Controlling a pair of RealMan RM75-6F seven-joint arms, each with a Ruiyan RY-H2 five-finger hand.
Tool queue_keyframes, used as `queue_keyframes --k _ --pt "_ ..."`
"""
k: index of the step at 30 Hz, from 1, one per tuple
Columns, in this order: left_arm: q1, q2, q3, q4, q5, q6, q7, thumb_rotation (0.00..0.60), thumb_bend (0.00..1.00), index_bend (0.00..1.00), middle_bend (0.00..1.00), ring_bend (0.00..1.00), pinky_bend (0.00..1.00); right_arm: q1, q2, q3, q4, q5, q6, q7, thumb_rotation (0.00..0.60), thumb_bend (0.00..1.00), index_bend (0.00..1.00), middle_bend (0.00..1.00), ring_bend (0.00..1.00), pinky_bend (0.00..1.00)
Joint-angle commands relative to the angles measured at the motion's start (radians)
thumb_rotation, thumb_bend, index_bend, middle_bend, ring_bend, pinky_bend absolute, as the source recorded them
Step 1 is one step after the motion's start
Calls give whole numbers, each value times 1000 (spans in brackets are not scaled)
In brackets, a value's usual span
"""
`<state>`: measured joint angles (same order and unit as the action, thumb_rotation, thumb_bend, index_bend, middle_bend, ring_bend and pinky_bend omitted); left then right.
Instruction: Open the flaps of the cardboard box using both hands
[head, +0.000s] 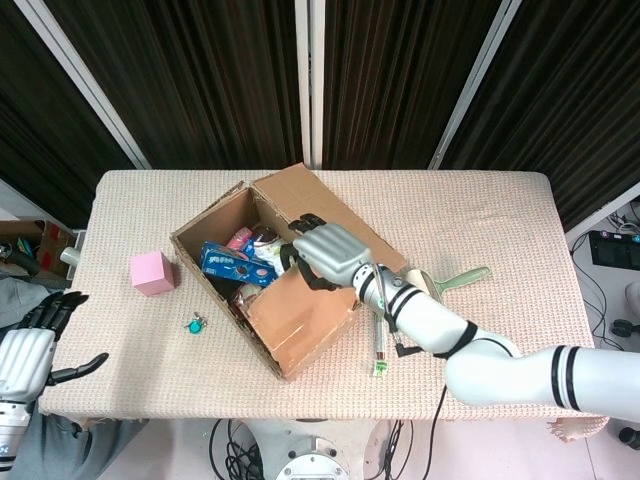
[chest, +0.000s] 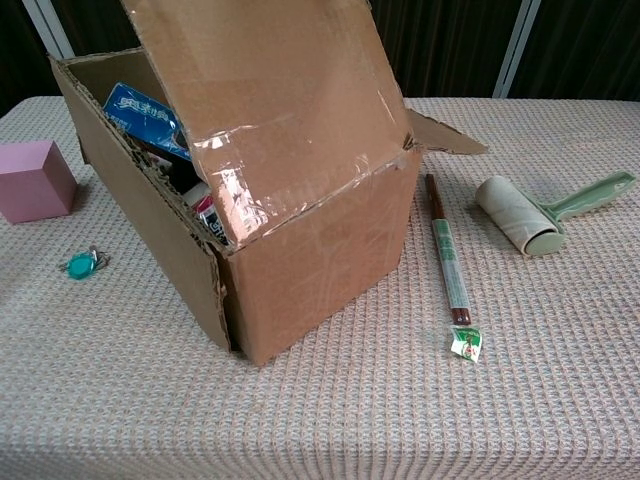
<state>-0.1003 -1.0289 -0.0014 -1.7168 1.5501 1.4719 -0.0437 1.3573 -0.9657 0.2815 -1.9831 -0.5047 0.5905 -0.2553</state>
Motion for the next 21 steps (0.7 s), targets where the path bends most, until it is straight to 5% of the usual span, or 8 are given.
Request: queue_keyframes --k 1,16,21 --pt "-2 3 -2 -10 0 -3 9 70 0 155 136 98 202 -56 65 28 -67 -76 -37 57 600 829 448 508 77 0" --pt "-7 24 -20 -57 -11 2 27 38 0 155 136 98 203 -276 337 156 -277 -382 -105 280 600 828 433 490 72 0" --pt "-7 24 -20 -57 -11 1 27 27 0 154 136 98 202 -333 431 198 -308 -446 -220 402 600 828 497 554 81 0"
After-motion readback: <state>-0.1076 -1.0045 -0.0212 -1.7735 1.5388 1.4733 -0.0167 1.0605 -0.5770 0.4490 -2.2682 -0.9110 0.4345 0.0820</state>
